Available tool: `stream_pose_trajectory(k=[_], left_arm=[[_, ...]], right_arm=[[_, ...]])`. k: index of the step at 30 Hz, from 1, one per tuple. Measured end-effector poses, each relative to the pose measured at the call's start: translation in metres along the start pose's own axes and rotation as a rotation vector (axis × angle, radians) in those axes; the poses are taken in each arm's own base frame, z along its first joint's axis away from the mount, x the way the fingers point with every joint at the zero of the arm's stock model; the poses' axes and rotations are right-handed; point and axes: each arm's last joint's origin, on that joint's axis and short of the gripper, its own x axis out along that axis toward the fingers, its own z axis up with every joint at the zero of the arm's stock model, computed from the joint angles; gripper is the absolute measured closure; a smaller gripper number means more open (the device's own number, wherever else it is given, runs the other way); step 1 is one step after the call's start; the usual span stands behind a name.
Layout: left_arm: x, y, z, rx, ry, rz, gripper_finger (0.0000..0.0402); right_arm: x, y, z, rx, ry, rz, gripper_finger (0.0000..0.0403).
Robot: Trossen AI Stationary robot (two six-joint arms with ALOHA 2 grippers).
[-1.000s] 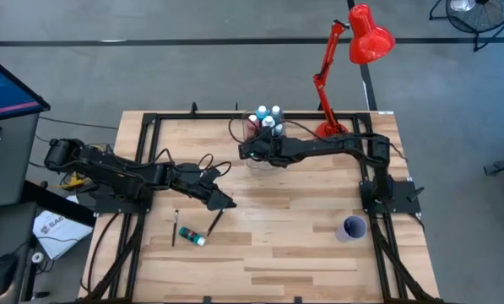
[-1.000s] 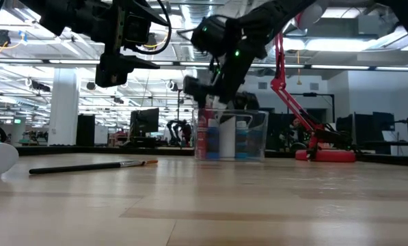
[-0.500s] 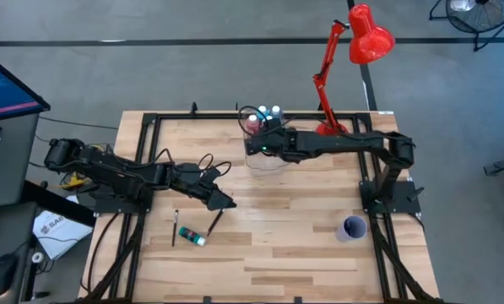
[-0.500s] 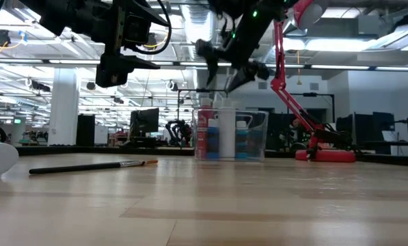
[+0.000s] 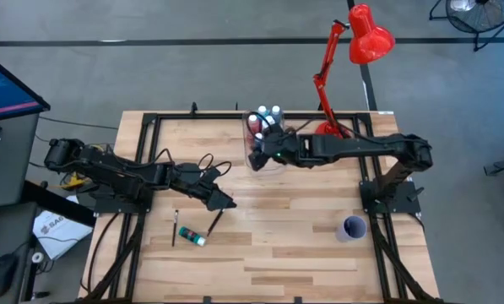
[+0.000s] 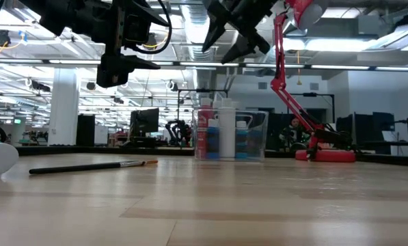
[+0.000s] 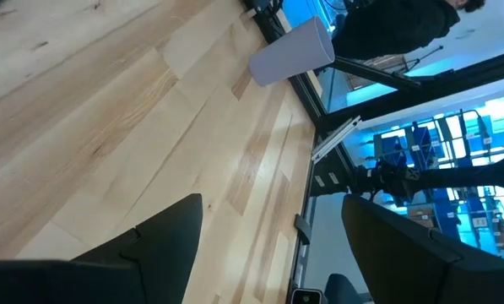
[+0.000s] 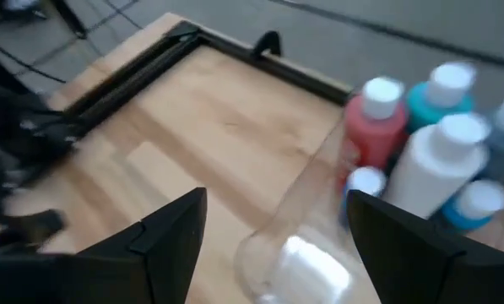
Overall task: Pick & Place Paint Supplies
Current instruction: Put the gold paintbrush into the purple cup
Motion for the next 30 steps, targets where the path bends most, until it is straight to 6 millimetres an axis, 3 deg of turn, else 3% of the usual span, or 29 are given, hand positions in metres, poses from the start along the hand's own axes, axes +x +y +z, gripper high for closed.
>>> stream_pose_trajectory(k=[17, 30], left_arm=[[0.0, 0.0, 0.0, 0.011, 0.03, -0.019, 0.0124], [0.001, -0.013, -0.023, 0.11, 0.179, -0.113, 0.0124]], right_arm=[[-0.034, 0.037, -0.029, -0.147, 0.262, 0.431, 0.0126], [-0.055, 0.06, -0.045, -0.217, 0.306, 0.61, 0.0126]])
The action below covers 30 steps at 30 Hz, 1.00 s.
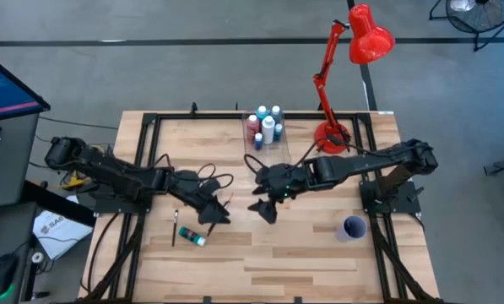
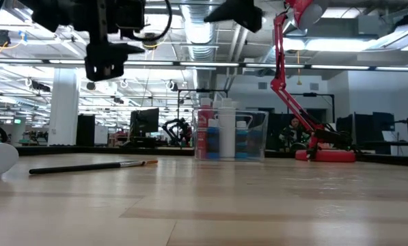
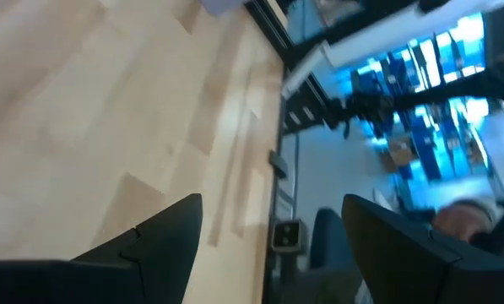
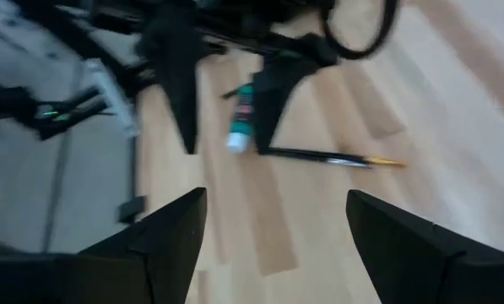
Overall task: Pick & Place Paint Supplies
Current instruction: Put the gold paintbrush into the purple cup
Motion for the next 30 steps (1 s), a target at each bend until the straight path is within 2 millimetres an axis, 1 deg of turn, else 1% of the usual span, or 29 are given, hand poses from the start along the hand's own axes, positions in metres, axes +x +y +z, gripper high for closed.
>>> stream_pose_trajectory(k=[2, 5, 8, 10, 12, 15, 17, 19, 21, 24, 26, 28, 30], left_arm=[[0.001, -0.005, -0.005, 0.016, 0.021, -0.027, 0.0124], [0.003, -0.014, -0.01, 0.008, 0.026, -0.081, 0.0124], [0.002, -0.022, -0.008, 0.003, -0.006, -0.154, 0.0124], [0.002, -0.027, -0.006, -0.028, -0.047, -0.195, 0.0124], [-0.002, -0.039, 0.001, -0.063, -0.171, -0.291, 0.0124], [-0.016, -0.064, 0.013, -0.045, -0.402, -0.533, 0.0124], [-0.028, -0.074, 0.02, -0.039, -0.523, -0.662, 0.0124], [-0.036, -0.08, 0.023, -0.038, -0.595, -0.743, 0.0124], [-0.04, -0.084, 0.021, -0.025, -0.606, -0.765, 0.0124], [-0.041, -0.092, 0.008, -0.019, -0.535, -0.765, 0.0124], [-0.041, -0.098, -0.004, -0.017, -0.501, -0.744, 0.0124], [-0.045, -0.109, -0.011, -0.013, -0.489, -0.712, 0.0124], [-0.049, -0.118, -0.017, -0.014, -0.445, -0.633, 0.0127]], right_arm=[[0.0, 0.002, 0.003, -0.002, -0.023, 0.038, 0.0126], [-0.001, 0.002, 0.013, 0.011, -0.104, 0.073, 0.0126], [-0.002, 0.001, 0.022, 0.019, -0.172, 0.1, 0.0126], [-0.002, -0.001, 0.025, 0.025, -0.186, 0.117, 0.0126], [-0.002, -0.005, 0.028, 0.027, -0.169, 0.15, 0.0126], [-0.003, -0.01, 0.03, 0.028, -0.126, 0.22, 0.0126], [-0.003, -0.013, 0.031, 0.019, -0.101, 0.265, 0.0126], [-0.004, -0.015, 0.032, -0.003, -0.077, 0.309, 0.0126], [-0.004, -0.017, 0.033, -0.022, -0.053, 0.341, 0.0126], [-0.004, -0.022, 0.03, -0.043, 0.003, 0.362, 0.0126], [-0.004, -0.026, 0.027, -0.033, 0.047, 0.352, 0.0126], [-0.003, -0.029, 0.023, -0.048, 0.091, 0.329, 0.0126], [-0.003, -0.033, 0.019, -0.08, 0.128, 0.307, 0.0126]])
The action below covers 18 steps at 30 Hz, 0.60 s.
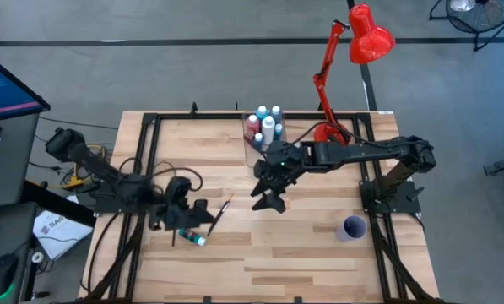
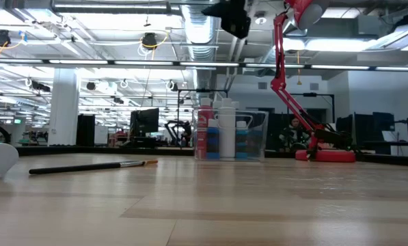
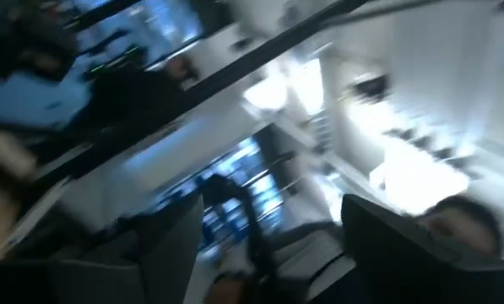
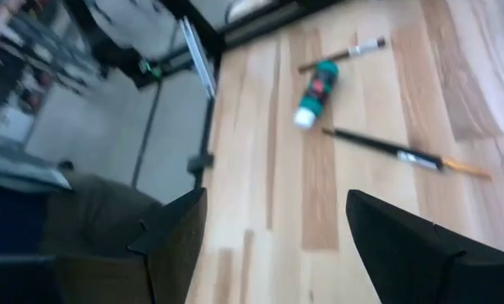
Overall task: Pick & Place Paint Supplies
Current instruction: Put the gold paintbrush into the purple cup
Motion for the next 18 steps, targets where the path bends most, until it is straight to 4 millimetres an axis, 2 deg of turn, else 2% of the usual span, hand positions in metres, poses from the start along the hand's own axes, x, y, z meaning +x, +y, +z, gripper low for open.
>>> stream_pose_trajectory(k=[5, 10, 13, 18], left_arm=[[-0.008, -0.011, -0.005, 0.035, 0.12, 0.32, 0.0156], [-0.021, -0.005, -0.004, 0.078, 0.141, 0.511, 0.0191], [-0.026, 0.007, -0.007, 0.111, 0.186, 0.623, 0.0208], [-0.034, 0.04, -0.022, 0.13, 0.315, 0.899, 0.0222]], right_arm=[[-0.001, -0.003, -0.002, -0.01, 0.026, -0.019, 0.0126], [-0.001, -0.004, -0.002, -0.06, 0.016, -0.037, 0.0126], [-0.002, -0.006, -0.001, -0.134, 0.004, -0.072, 0.0126], [0.004, -0.009, 0.003, -0.417, -0.029, -0.149, 0.0126]])
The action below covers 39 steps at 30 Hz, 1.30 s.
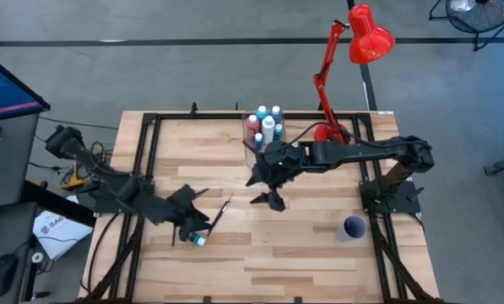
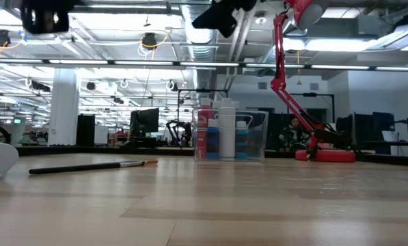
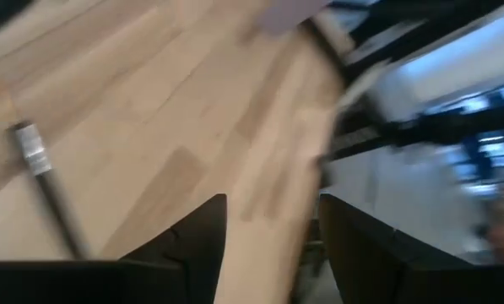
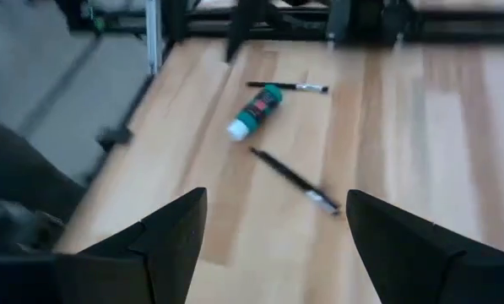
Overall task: Pick & Place Paint Supplies
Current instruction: Put the gold paintbrush into the purple cup
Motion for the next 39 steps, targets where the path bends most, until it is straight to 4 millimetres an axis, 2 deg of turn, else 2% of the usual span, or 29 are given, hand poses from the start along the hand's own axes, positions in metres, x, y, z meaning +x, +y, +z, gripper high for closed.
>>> stream_pose_trajectory(k=[4, 8, 13, 18, 24, 28, 35, 39], left_arm=[[0.017, 0.009, -0.011, 0.009, 0.032, 0.088, 0.0222], [0.032, 0.016, -0.022, 0.003, 0.043, 0.163, 0.0224], [0.046, 0.017, -0.034, -0.018, 0.065, 0.194, 0.0225], [0.049, 0.015, -0.046, -0.038, 0.092, 0.194, 0.0225], [0.044, 0.01, -0.053, -0.06, 0.087, 0.176, 0.0225], [0.043, 0.008, -0.056, -0.084, 0.091, 0.159, 0.0225], [0.04, 0.005, -0.06, -0.11, 0.094, 0.141, 0.0225], [0.04, 0.004, -0.06, -0.112, 0.064, 0.143, 0.0225]], right_arm=[[0.014, -0.002, 0.004, -0.219, -0.053, -0.023, 0.0126], [0.039, -0.005, -0.003, -0.235, -0.04, -0.017, 0.0126], [0.081, -0.017, -0.028, -0.219, 0.069, -0.038, 0.0126], [0.115, -0.029, -0.039, -0.223, 0.181, -0.025, 0.0126], [0.151, -0.042, -0.035, -0.327, 0.264, 0.004, 0.0126], [0.166, -0.058, -0.034, -0.326, 0.3, -0.008, 0.0126], [0.171, -0.087, -0.043, -0.264, 0.382, -0.03, 0.0126], [0.169, -0.092, -0.049, -0.26, 0.42, -0.025, 0.0126]])
